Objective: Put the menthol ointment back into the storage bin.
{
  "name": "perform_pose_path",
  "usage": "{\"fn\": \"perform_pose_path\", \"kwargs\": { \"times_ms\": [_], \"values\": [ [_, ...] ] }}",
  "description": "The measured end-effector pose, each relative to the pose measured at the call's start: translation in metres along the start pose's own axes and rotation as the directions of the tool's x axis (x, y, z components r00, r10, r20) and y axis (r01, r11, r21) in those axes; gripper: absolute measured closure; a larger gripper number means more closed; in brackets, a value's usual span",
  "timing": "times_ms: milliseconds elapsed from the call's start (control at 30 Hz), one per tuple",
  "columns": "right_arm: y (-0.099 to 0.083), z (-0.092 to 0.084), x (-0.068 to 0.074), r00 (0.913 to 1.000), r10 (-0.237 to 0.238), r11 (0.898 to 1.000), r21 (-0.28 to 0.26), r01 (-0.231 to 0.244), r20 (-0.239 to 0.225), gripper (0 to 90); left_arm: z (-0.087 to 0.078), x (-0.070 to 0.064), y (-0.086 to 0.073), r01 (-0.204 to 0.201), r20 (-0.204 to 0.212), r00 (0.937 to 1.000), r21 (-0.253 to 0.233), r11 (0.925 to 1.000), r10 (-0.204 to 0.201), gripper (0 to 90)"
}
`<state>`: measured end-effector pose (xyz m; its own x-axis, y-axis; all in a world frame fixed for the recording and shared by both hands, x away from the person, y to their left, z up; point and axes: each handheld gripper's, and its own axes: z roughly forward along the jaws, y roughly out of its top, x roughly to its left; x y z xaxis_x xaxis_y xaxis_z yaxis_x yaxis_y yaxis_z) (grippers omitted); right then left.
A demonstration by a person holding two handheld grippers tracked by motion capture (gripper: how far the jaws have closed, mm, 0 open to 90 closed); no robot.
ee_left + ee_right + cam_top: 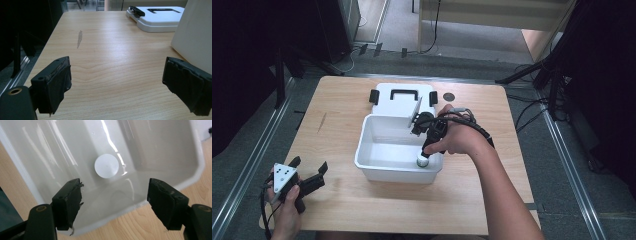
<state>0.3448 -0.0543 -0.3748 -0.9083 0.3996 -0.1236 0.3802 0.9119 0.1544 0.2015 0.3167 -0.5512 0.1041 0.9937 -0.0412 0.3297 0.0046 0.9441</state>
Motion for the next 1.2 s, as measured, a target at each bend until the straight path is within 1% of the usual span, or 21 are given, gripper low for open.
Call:
{"fn": "perform_pose_path", "kwargs": {
  "times_ms": [33,67,100,267,367,400,467,500,567,633,700,733,867,900,933,967,1133,1167,1200],
  "values": [
    [0.000,0.000,0.000,1.0000,0.000,1.000,0.000,0.000,0.000,27.9,0.000,0.000,0.000,0.000,0.000,1.0000,0.000,1.0000,0.000,9.0],
    [-0.003,-0.003,-0.001,1.0000,0.007,1.000,0.000,-0.007,0.005,27.8,0.000,0.000,0.000,0.000,0.000,1.0000,0.000,1.0000,0.000,9.0],
    [-0.009,-0.008,-0.003,0.9998,0.015,1.000,-0.007,-0.015,0.009,27.4,0.000,0.000,0.000,0.000,0.000,1.0000,-0.001,1.0000,0.000,9.0],
    [-0.021,-0.014,-0.007,0.9995,0.025,1.000,0.002,-0.025,0.022,26.4,0.000,0.000,0.000,-0.001,0.001,1.0000,0.000,1.0000,0.001,9.0],
    [-0.034,-0.019,-0.011,0.9986,0.044,0.999,0.005,-0.044,0.030,25.5,0.000,0.000,0.000,-0.001,0.000,1.0000,0.000,1.0000,0.001,9.0],
    [-0.034,-0.019,-0.011,0.9986,0.044,0.999,0.005,-0.044,0.030,25.5,0.000,0.000,0.000,-0.001,0.001,1.0000,0.000,1.0000,0.001,9.0],
    [-0.041,-0.021,-0.013,0.9980,0.055,0.998,0.000,-0.055,0.031,25.3,0.000,0.000,0.000,-0.001,0.001,1.0000,0.000,1.0000,0.001,9.0],
    [-0.048,-0.022,-0.015,0.9970,0.070,0.998,-0.002,-0.070,0.033,25.2,0.000,0.000,0.000,-0.001,0.001,1.0000,0.000,1.0000,0.001,9.0],
    [-0.050,-0.023,-0.016,0.9967,0.075,0.997,0.001,-0.075,0.034,25.1,0.000,0.000,0.000,0.000,0.001,1.0000,0.000,1.0000,0.000,9.0],
    [-0.060,-0.022,-0.017,0.9957,0.088,0.996,0.002,-0.088,0.030,24.7,0.000,0.000,0.000,0.000,0.002,1.0000,0.000,1.0000,0.000,9.0],
    [-0.064,-0.022,-0.018,0.9952,0.093,0.996,0.007,-0.093,0.029,24.7,0.000,0.000,0.000,0.001,0.001,1.0000,0.000,1.0000,-0.001,9.0],
    [-0.068,-0.021,-0.019,0.9942,0.103,0.995,0.002,-0.104,0.028,24.7,0.000,0.000,0.000,0.001,0.001,1.0000,-0.001,1.0000,-0.001,9.0],
    [-0.086,-0.018,-0.023,0.9904,0.135,0.991,0.011,-0.135,0.029,24.7,0.000,0.000,0.000,0.001,0.001,1.0000,-0.001,1.0000,-0.001,9.0],
    [-0.086,-0.018,-0.023,0.9904,0.135,0.991,0.011,-0.135,0.029,24.7,0.000,0.000,0.000,0.001,0.001,1.0000,-0.001,1.0000,-0.001,9.0],
    [-0.089,-0.017,-0.024,0.9892,0.144,0.989,0.013,-0.144,0.030,24.6,0.000,0.000,0.000,0.001,0.001,1.0000,-0.001,1.0000,-0.001,9.0],
    [-0.097,-0.016,-0.026,0.9872,0.157,0.987,0.014,-0.157,0.029,24.4,0.000,0.000,0.000,0.000,0.001,1.0000,-0.002,1.0000,0.000,9.0],
    [-0.119,-0.010,-0.031,0.9802,0.197,0.980,0.019,-0.198,0.021,24.4,0.000,0.000,0.000,0.002,0.000,1.0000,-0.002,1.0000,-0.002,9.0],
    [-0.119,-0.010,-0.031,0.9802,0.197,0.980,0.019,-0.198,0.021,24.4,0.000,0.000,0.000,0.002,0.001,1.0000,-0.002,1.0000,-0.002,9.0],
    [-0.123,-0.009,-0.031,0.9787,0.204,0.979,0.022,-0.205,0.019,24.4,0.000,0.000,0.000,-0.001,0.002,1.0000,0.001,1.0000,0.001,9.0]
  ]
}}
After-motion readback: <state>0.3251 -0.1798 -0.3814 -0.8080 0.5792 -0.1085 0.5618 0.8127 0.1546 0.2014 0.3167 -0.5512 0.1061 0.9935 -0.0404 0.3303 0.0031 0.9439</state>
